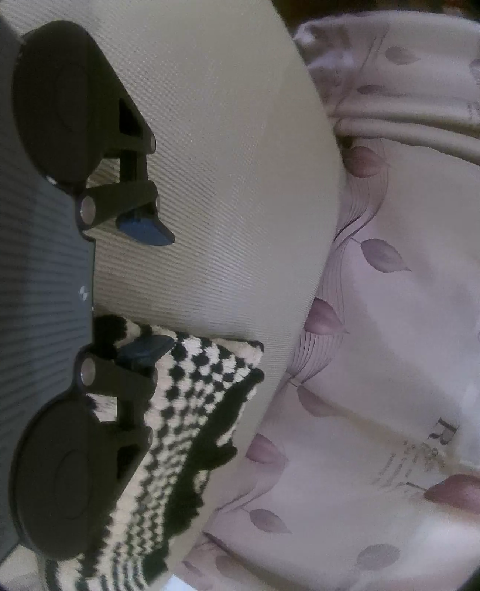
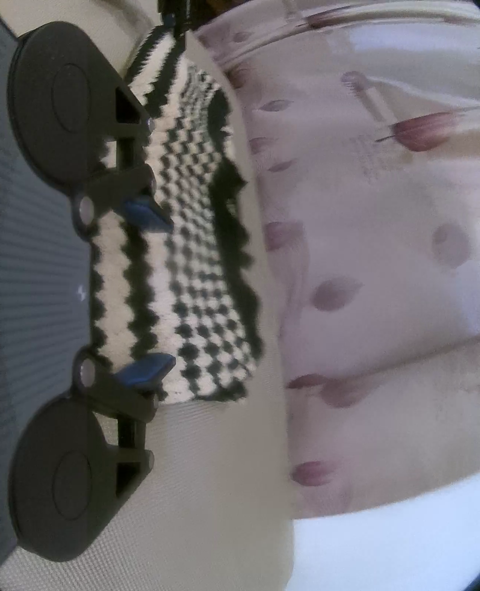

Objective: Fold small clothes

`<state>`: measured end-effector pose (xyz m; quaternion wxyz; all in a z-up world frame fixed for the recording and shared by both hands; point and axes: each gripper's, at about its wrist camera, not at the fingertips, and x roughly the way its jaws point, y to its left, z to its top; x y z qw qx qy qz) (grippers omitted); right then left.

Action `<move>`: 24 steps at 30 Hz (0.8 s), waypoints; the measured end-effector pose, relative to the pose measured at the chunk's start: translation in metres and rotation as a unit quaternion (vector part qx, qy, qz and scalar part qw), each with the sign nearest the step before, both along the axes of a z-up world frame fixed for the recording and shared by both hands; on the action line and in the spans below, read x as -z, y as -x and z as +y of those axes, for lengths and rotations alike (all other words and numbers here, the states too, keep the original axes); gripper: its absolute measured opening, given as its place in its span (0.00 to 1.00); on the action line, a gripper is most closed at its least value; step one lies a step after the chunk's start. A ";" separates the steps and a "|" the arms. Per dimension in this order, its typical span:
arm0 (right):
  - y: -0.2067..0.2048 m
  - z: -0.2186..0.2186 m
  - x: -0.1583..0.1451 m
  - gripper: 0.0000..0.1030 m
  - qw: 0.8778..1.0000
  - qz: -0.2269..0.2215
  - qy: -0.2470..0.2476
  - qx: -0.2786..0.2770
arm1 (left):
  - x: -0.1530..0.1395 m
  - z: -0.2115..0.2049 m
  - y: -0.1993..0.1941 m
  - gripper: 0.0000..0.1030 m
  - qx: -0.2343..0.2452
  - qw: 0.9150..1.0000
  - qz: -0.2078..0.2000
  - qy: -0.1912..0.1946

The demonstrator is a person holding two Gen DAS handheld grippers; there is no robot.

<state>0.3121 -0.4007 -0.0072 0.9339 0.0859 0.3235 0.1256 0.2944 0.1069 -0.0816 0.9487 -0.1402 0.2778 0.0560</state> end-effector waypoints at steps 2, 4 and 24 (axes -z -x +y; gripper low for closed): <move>-0.003 0.007 0.002 0.75 1.000 0.010 0.018 -0.004 | -0.001 -0.002 0.006 0.52 0.000 1.000 -0.014 -0.009; -0.005 0.016 0.003 0.81 0.999 0.016 0.041 -0.015 | -0.001 -0.007 0.008 0.50 0.006 0.999 -0.024 -0.023; -0.010 0.034 0.010 0.97 0.994 0.033 0.090 -0.043 | -0.006 -0.018 0.013 0.80 -0.022 0.997 -0.036 -0.069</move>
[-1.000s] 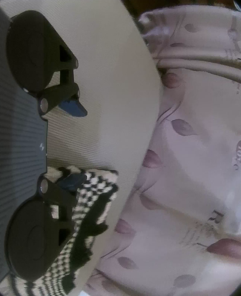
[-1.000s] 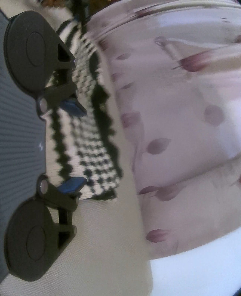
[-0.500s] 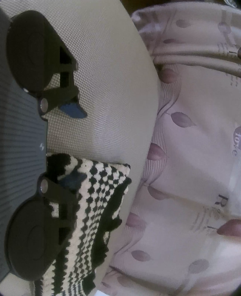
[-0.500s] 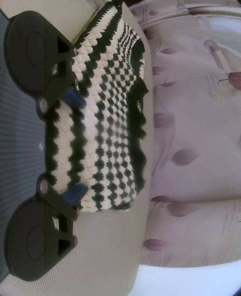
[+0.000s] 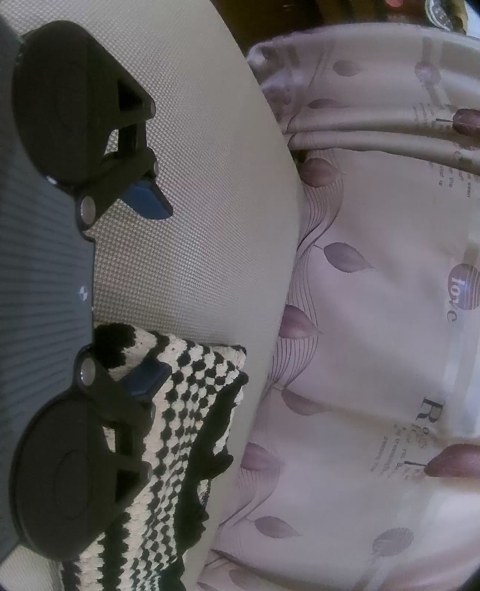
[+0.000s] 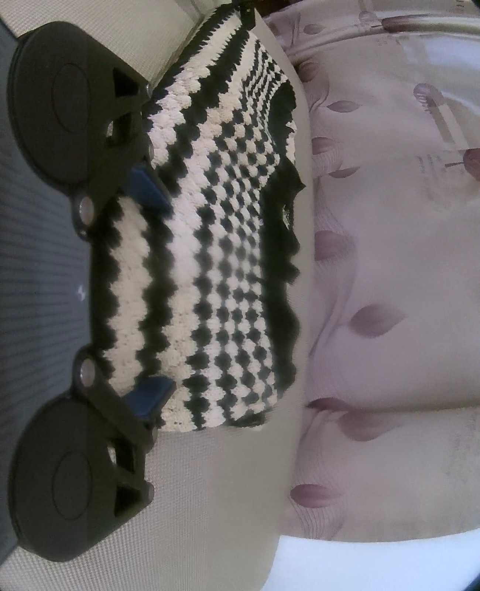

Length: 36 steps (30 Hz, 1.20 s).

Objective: Fold small clothes

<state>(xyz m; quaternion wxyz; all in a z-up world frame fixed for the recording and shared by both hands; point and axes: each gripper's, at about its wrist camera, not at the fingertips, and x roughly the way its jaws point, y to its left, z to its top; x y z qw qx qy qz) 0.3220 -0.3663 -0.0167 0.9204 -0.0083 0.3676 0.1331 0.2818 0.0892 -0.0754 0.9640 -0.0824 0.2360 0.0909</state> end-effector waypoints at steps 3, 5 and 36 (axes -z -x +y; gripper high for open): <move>0.001 0.002 0.000 0.98 1.000 0.000 0.008 -0.002 | 0.000 0.000 0.000 0.81 0.001 1.000 0.000 -0.001; 0.001 0.003 0.000 0.99 1.000 -0.001 0.010 -0.004 | 0.000 0.000 0.001 0.81 0.002 1.000 0.000 -0.003; 0.004 0.012 0.000 1.00 0.999 -0.009 0.049 -0.009 | 0.011 0.058 -0.066 0.82 0.191 0.956 0.058 0.214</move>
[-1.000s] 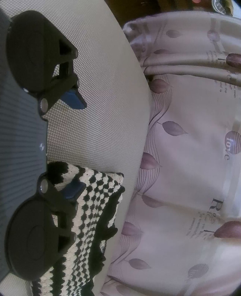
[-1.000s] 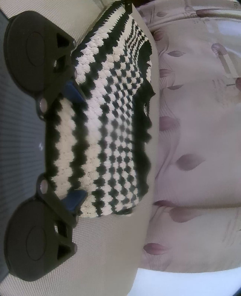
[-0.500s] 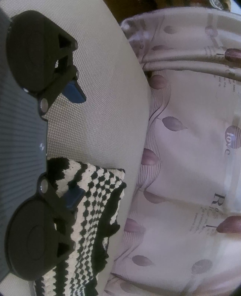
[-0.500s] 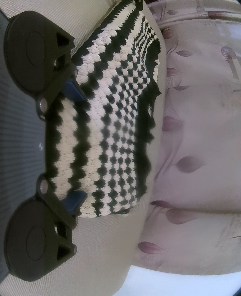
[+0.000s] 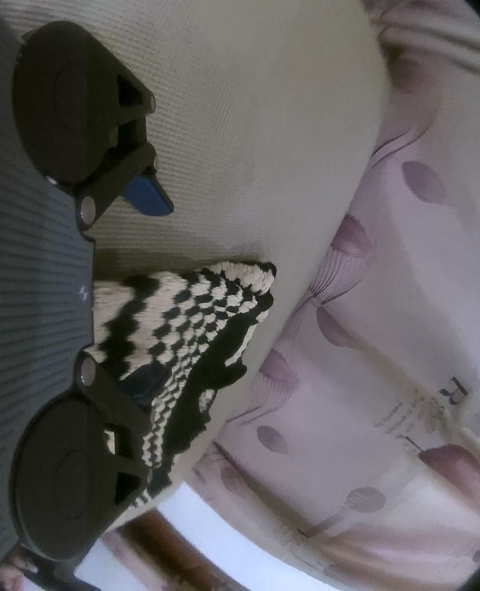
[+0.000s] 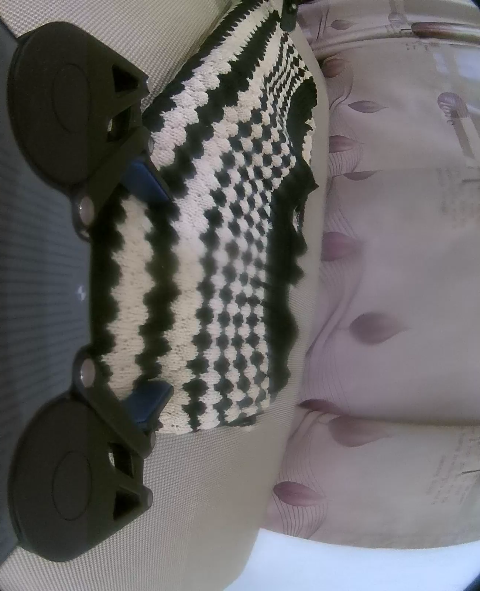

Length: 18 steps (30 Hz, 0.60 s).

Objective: Fold small clothes

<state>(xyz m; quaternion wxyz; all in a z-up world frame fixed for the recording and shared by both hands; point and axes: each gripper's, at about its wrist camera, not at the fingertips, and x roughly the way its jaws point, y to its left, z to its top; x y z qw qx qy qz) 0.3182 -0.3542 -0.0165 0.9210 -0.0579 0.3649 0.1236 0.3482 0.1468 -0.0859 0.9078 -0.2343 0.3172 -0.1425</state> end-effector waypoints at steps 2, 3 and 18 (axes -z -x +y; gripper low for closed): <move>0.000 0.000 0.000 1.00 1.000 0.000 -0.001 0.000 | -0.002 0.000 -0.013 0.82 0.018 1.000 0.006 0.003; 0.000 0.000 0.000 1.00 1.000 -0.001 -0.002 0.000 | -0.003 -0.001 -0.022 0.82 0.033 0.999 0.010 -0.002; 0.002 -0.002 -0.002 1.00 1.000 -0.004 -0.009 0.003 | 0.022 0.000 -0.084 0.51 0.169 0.981 0.042 0.091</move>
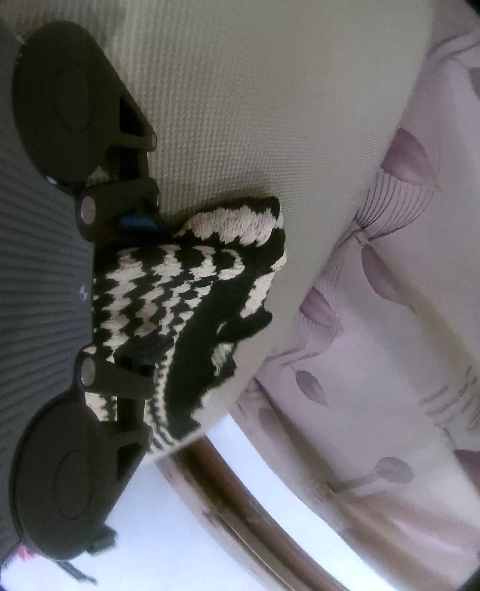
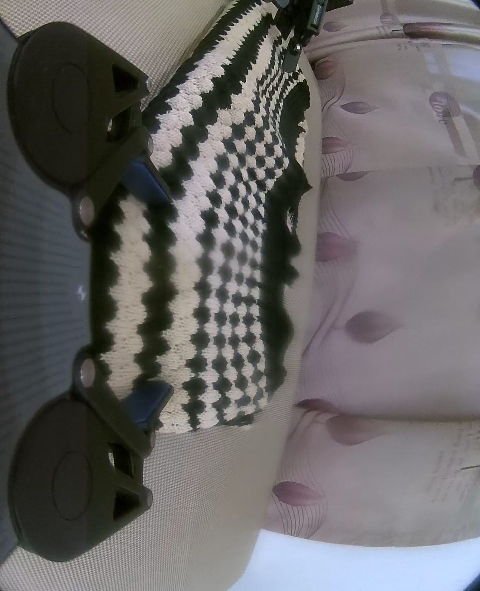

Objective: Fold small clothes

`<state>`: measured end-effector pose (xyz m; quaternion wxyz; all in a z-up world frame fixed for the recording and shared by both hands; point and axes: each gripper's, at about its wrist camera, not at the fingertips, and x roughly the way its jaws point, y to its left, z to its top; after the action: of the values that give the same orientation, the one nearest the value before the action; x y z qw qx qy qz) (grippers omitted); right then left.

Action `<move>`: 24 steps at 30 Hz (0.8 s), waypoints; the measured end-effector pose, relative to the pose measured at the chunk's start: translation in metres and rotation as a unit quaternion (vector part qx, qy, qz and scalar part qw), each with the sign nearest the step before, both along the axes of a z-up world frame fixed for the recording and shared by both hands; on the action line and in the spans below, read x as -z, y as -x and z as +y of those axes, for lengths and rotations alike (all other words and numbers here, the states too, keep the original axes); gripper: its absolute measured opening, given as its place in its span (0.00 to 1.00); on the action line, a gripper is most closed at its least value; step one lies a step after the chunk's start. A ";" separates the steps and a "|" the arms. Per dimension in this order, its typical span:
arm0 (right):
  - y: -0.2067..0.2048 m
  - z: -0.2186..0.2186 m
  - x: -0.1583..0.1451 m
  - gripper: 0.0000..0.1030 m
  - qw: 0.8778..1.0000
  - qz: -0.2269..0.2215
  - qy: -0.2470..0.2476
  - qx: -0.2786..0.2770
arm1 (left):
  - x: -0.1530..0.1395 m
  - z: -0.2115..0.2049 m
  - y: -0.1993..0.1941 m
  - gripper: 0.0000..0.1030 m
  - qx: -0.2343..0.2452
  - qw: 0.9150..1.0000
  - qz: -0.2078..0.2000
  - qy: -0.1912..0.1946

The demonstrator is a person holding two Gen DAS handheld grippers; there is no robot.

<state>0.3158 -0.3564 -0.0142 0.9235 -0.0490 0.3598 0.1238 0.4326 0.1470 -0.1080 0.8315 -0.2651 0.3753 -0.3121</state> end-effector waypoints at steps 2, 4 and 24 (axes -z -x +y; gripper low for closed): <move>0.000 0.000 0.000 1.00 1.000 0.000 0.000 0.000 | 0.003 0.001 -0.003 0.51 0.008 1.000 0.006 0.020; 0.000 0.000 0.000 1.00 1.000 0.000 0.001 0.000 | 0.006 -0.002 -0.010 0.51 0.025 0.998 0.018 0.046; 0.000 0.001 0.000 1.00 1.000 0.000 0.001 0.001 | 0.004 -0.013 0.000 0.36 0.020 1.000 -0.015 0.008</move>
<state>0.3157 -0.3553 -0.0138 0.9235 -0.0495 0.3601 0.1224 0.4328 0.1344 -0.1115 0.8288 -0.2595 0.3651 -0.3353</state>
